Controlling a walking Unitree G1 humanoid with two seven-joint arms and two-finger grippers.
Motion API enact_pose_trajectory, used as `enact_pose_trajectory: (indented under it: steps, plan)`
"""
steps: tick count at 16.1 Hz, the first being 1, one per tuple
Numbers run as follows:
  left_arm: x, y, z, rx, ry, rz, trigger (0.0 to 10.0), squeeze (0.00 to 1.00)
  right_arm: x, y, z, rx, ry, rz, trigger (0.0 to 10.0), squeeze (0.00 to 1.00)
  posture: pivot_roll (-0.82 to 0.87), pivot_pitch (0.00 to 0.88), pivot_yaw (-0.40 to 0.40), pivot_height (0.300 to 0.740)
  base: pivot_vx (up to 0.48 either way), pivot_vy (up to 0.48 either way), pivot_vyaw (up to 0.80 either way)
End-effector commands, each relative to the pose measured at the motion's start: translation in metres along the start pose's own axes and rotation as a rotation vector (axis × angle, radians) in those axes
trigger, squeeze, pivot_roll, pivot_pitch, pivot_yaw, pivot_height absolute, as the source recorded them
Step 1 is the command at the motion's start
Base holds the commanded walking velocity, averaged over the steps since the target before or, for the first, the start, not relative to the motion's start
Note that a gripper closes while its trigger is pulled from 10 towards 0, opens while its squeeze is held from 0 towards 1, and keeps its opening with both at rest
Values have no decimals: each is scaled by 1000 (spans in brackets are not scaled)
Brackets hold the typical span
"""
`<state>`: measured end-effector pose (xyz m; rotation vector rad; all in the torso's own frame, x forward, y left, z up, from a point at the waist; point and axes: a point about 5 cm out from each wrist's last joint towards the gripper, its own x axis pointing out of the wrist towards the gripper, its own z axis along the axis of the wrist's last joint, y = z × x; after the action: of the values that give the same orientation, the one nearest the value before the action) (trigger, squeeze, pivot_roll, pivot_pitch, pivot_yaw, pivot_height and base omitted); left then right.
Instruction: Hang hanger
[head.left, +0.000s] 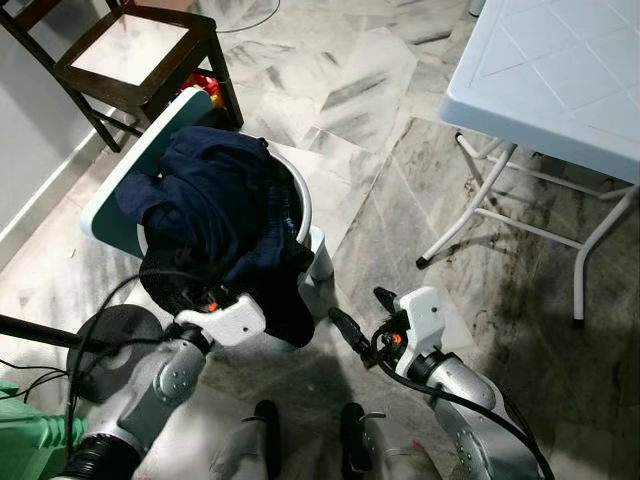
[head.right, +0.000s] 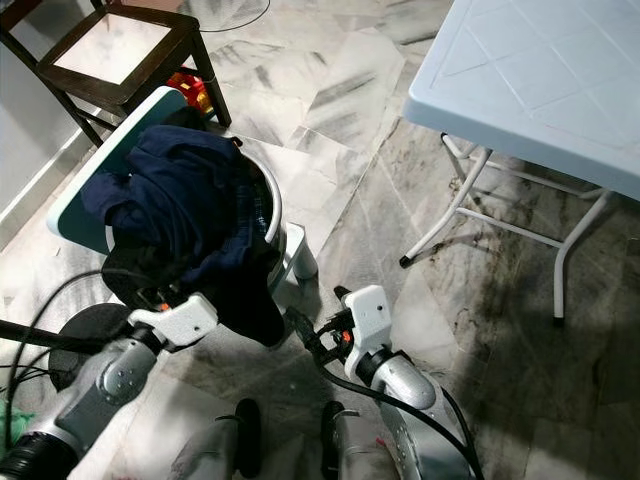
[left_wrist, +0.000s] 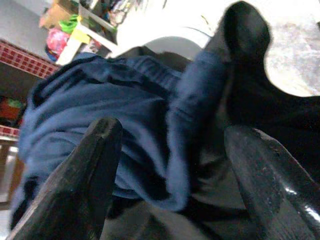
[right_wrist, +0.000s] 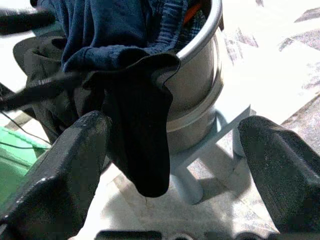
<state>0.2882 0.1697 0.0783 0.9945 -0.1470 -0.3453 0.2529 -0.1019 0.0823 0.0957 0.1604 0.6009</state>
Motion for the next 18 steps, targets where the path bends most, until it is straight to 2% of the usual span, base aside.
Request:
enact_pose_trajectory:
  steps: [1,3,5,6,10,11,12,14,18]
  plan:
    - [-6,0,-3,-2,15,-17,10000,0,-1,4,-10,17,32,11,10000,0,-12,306,14,740,0,0,0]
    - [-20,10,2,-19,-10,54,10000,0,-2,3,-10,17,33,10,10000,0,-9,306,15,740,0,0,0]
    - [-26,13,-1,-15,-2,94,10000,0,-3,2,-11,21,32,5,10000,0,-9,306,15,740,0,0,0]
    - [-22,9,-7,-24,34,78,10000,0,-2,3,-10,23,31,4,10000,0,-7,310,18,740,0,0,0]
    - [0,10,-15,-10,93,52,10000,0,-1,3,-9,19,30,14,10000,0,-12,312,15,740,0,0,0]
    - [3,11,-16,-8,100,49,10000,0,-1,4,-9,18,30,14,10000,0,-20,315,16,740,0,0,0]
    - [15,10,-16,-13,104,22,10000,0,-2,4,-9,19,29,9,10000,0,-26,315,16,740,0,0,0]
    - [25,8,-11,-17,86,6,10000,0,-4,2,-9,15,27,-2,10000,0,-50,313,24,740,0,0,0]
    - [27,4,-3,-21,24,3,10000,0,-6,1,-9,16,25,-19,10000,0,-59,309,29,740,0,0,0]
